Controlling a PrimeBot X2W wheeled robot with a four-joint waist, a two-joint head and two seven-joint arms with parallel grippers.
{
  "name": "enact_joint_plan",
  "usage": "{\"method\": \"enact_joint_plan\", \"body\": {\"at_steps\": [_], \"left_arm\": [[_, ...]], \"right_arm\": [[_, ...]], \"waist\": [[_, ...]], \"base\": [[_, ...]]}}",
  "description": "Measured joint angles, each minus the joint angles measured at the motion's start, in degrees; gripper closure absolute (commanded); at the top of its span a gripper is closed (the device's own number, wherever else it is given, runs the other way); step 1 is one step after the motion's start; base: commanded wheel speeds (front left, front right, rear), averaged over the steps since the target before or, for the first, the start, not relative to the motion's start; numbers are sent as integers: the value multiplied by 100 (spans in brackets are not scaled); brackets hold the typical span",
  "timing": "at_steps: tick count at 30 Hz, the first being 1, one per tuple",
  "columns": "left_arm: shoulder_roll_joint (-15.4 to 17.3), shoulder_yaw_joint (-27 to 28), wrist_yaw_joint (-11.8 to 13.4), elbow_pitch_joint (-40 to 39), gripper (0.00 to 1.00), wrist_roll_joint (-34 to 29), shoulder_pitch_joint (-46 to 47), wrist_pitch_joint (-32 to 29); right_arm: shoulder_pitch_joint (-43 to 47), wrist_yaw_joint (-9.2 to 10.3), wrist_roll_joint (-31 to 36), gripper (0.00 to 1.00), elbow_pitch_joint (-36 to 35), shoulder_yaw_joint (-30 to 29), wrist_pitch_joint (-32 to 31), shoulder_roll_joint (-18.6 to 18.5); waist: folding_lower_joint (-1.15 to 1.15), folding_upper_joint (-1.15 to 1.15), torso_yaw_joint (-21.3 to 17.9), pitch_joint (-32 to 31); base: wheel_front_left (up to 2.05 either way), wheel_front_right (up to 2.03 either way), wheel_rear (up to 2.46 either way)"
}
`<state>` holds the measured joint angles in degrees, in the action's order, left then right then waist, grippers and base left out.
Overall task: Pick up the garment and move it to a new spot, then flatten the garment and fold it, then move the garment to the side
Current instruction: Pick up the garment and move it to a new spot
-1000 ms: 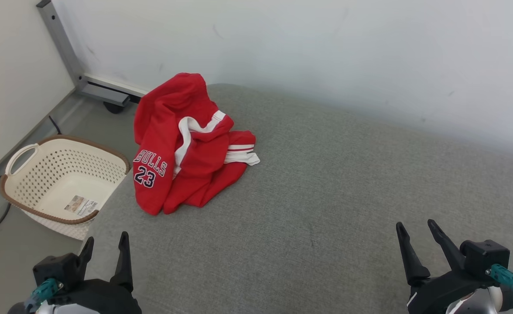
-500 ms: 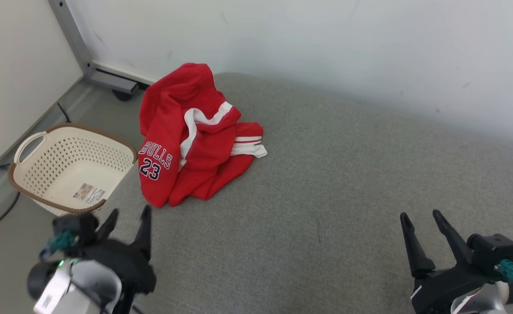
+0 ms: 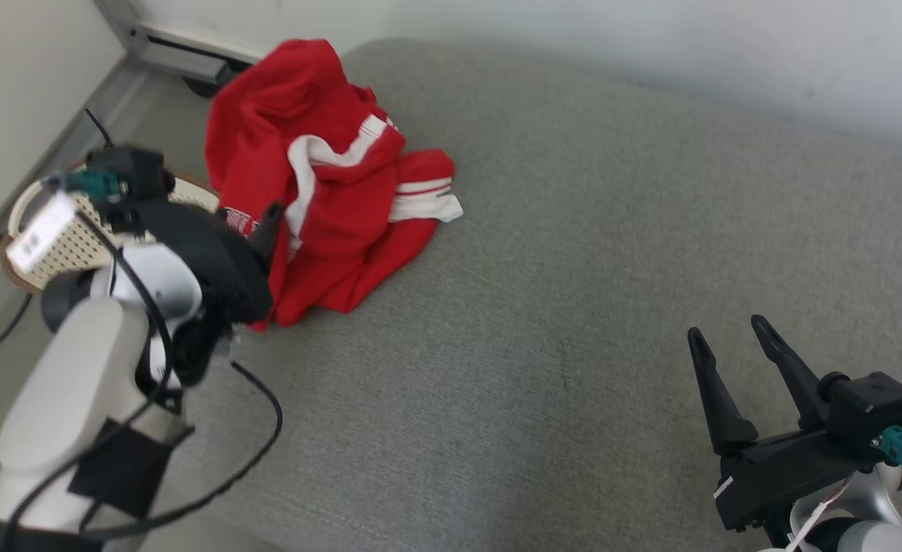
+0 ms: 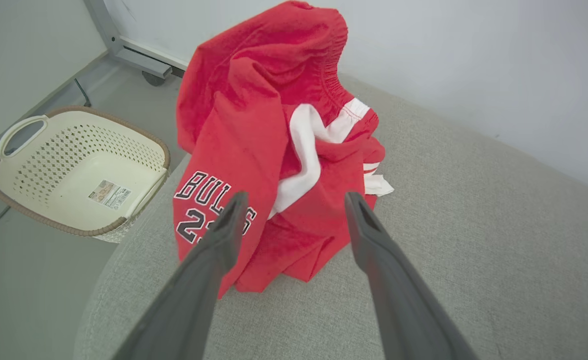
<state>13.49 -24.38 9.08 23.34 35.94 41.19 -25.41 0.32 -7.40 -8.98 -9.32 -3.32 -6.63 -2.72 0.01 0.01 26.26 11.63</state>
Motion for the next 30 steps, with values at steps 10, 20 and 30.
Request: {"method": "enact_joint_plan", "body": {"at_steps": [10,20,30], "left_arm": [[167,-85,-52,449,0,-126,880,-452],[366,-83,268,948,0,-248,1009,-621],[341,-80,200,1055,100,-200,1002,-444]], "right_arm": [[-2,0,93,0,-434,149,-245,-1],[-91,0,80,0,-537,162,-246,-2],[-144,0,12,0,-441,178,-214,-3]], "waist": [[1,1,-384,609],[0,0,-776,1074],[0,1,-867,1132]], "base": [[0,0,0],[0,0,0],[0,0,0]]}}
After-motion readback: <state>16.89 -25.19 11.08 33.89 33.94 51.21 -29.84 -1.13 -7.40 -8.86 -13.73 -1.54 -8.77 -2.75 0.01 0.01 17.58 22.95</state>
